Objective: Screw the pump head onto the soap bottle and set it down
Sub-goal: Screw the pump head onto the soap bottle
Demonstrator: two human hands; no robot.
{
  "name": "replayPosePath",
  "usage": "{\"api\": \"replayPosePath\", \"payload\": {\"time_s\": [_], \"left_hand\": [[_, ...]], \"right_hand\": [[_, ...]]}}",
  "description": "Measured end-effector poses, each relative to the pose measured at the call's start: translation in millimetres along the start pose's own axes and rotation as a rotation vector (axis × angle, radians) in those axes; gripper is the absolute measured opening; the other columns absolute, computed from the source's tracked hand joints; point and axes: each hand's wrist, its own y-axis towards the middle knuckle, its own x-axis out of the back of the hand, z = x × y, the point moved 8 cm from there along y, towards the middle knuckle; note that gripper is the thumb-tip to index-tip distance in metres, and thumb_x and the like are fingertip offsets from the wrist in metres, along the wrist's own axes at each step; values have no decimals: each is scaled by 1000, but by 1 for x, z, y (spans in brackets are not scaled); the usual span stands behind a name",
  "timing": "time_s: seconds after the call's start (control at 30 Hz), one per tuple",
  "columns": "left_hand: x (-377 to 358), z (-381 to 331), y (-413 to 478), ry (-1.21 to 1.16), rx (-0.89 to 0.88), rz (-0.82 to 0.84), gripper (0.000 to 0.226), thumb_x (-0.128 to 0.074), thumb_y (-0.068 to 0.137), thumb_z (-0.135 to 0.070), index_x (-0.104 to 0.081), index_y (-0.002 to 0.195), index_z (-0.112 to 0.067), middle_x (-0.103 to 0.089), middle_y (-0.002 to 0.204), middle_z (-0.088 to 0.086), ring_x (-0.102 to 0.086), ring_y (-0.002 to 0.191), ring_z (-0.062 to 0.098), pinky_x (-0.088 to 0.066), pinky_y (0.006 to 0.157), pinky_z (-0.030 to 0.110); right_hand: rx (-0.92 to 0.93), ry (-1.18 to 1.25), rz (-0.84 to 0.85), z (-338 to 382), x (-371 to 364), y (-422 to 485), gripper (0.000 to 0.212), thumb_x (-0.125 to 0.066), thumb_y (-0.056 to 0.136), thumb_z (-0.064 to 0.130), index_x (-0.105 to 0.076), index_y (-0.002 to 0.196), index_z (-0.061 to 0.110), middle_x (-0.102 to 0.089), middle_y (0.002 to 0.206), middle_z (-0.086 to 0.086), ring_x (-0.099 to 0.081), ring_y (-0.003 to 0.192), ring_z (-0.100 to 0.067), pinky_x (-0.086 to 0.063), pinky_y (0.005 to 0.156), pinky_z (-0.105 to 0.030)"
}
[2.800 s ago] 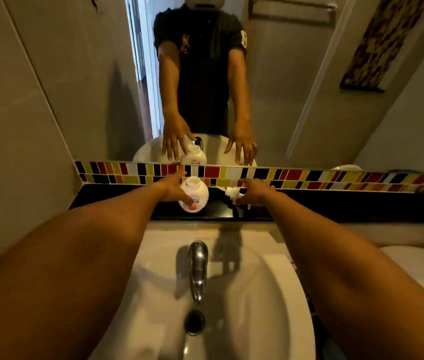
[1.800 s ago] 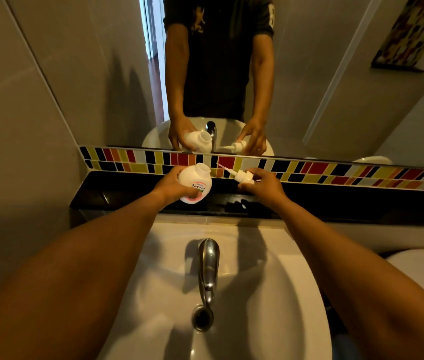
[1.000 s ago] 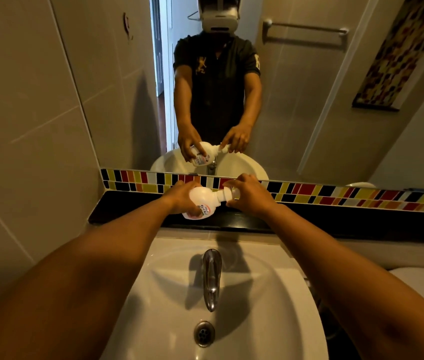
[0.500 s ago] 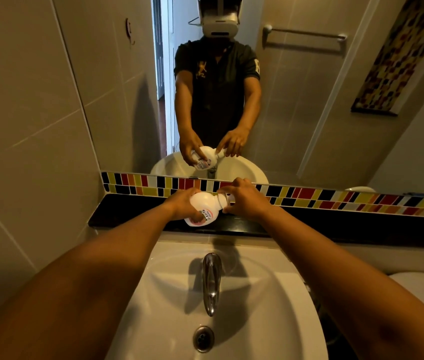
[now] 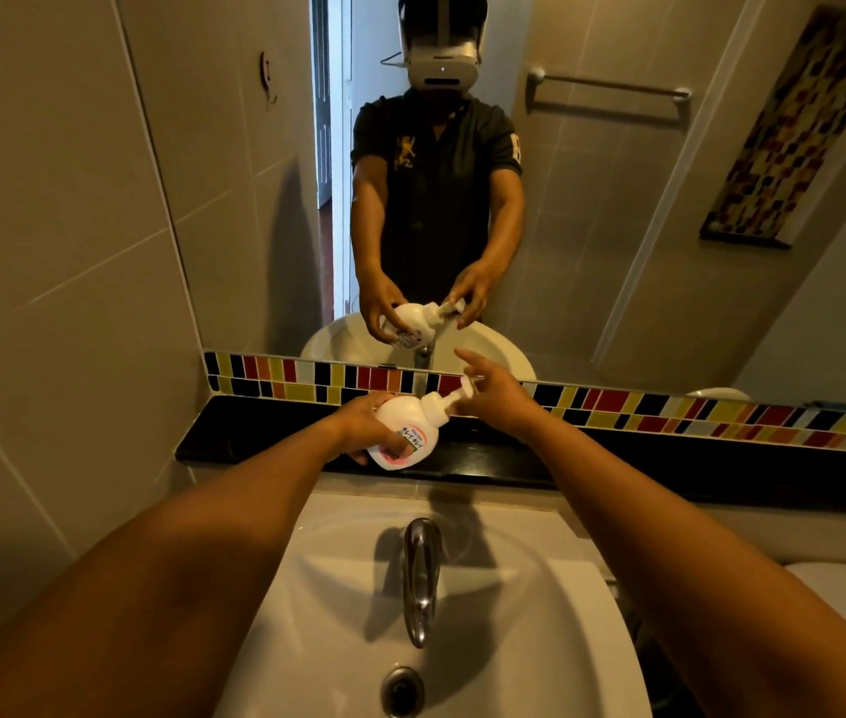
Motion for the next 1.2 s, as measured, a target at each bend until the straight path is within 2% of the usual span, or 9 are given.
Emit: {"api": "replayPosePath", "payload": {"time_s": [0.17,0.27,0.4,0.47,0.57,0.73,0.83,0.97,1.2], "left_hand": [[-3,-9,-1,-80,-11,24,71,-83,70,-14,-48,131,-24,-61,122,7,-60,110,29,-59,83,48],[-3,-13,-1,-108,-18,20,70,-83,70,-15,-48,129,-25,-61,121,7,-61,108,28,-60,82,47],[-2,-17,-2,-133,-12,27,66,-81,72,-15,-47,128,-24,-60,115,4,-60,107,27,-59,84,46],[-3,-17,-2,-131,-10,37,66,-82,72,-16,-47,127,-25,-60,116,5,-61,107,27,-59,84,47],[-2,-17,-2,-139,-6,52,64,-83,71,-18,-49,125,-26,-62,115,4,-63,104,26,-60,82,46],[-1,-18,-4,-149,0,100,59,-83,72,-22,-52,121,-27,-66,115,6,-66,103,27,-60,84,49],[-2,-20,-4,-151,-7,101,62,-83,71,-22,-52,125,-26,-66,116,7,-66,104,28,-60,83,50],[-5,-22,-6,-139,-7,120,64,-82,72,-23,-51,127,-27,-66,116,7,-65,105,28,-59,83,50],[-7,-20,-7,-176,21,178,63,-82,73,-25,-53,129,-25,-68,115,8,-67,104,29,-59,83,52]], "right_hand": [[-112,467,-56,-15,-7,-4,63,-69,85,6,-43,141,15,-55,131,-18,-59,112,-33,-56,78,-32],[-131,643,-85,-17,-14,-7,52,-68,86,10,-48,134,14,-58,123,-15,-60,104,-27,-54,74,-31],[-179,845,-75,-18,-19,-11,36,-67,86,2,-55,119,10,-64,112,-12,-62,97,-22,-52,73,-30],[-204,829,-54,-22,-22,-10,26,-68,85,3,-60,108,13,-66,113,-12,-63,98,-24,-52,77,-32],[-204,708,-13,-22,-23,-7,19,-70,85,8,-67,104,10,-69,109,-9,-62,103,-26,-50,86,-36],[-191,615,15,-19,-18,-5,25,-71,84,12,-67,109,7,-69,104,-7,-62,102,-25,-49,80,-32],[-189,570,-34,-19,-15,-6,24,-73,83,23,-65,103,13,-69,98,-4,-61,95,-22,-46,80,-33],[-185,497,-74,-21,-15,-6,37,-73,83,37,-63,108,11,-67,94,-2,-60,88,-18,-49,80,-34],[-191,528,73,-20,-14,-1,22,-72,83,22,-63,102,15,-68,110,-11,-63,107,-30,-51,96,-42]]}}
